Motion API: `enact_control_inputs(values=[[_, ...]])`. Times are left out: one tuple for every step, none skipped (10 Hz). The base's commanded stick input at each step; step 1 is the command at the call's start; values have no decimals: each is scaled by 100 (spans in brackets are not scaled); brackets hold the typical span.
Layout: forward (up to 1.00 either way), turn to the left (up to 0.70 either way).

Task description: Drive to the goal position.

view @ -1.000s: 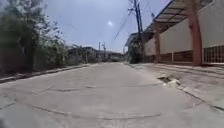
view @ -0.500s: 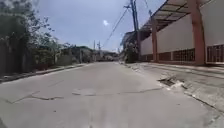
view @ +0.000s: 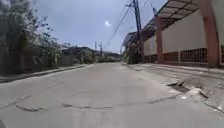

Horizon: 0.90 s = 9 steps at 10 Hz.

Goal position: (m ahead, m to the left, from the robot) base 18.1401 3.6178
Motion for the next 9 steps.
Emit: enact_control_inputs(values=[[85,1],[85,1],[85,1],[85,1],[85,1],[85,1],[85,1],[85,1],[85,1]])
